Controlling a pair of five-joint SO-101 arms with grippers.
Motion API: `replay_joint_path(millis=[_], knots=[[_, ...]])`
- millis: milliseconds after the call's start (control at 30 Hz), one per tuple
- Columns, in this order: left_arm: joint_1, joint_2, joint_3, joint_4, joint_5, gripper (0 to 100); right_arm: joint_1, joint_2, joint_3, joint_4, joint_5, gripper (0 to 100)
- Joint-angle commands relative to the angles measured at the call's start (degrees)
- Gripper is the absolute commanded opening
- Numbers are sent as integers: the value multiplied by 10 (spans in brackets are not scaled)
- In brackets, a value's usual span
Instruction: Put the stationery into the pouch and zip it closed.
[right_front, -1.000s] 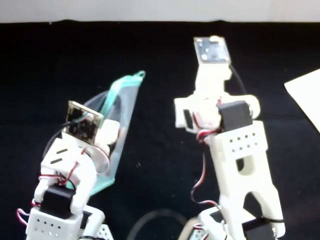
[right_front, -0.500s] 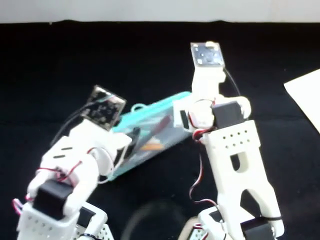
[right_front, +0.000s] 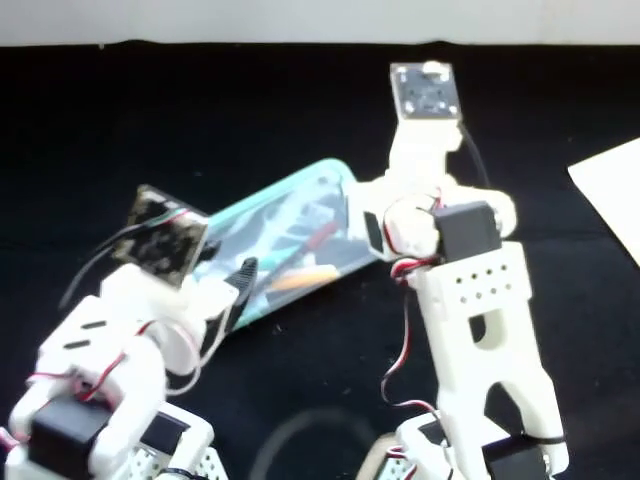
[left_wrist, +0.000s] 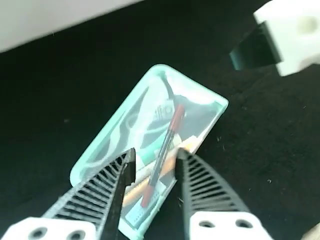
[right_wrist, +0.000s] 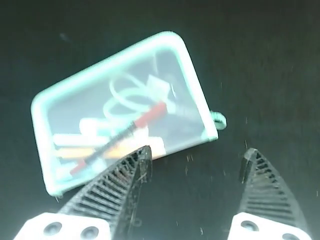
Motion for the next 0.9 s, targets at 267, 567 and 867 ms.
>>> replay_joint_path(millis=[267, 567, 867], knots=[[-162, 0, 41, -91, 4, 8, -80, -47, 51, 85, 116, 7], [-258, -149, -16, 41, 0, 8, -75, -383, 140, 87, 117, 6], [-322, -288, 6, 74, 0, 8, 164, -776, 436, -61, 140, 6]])
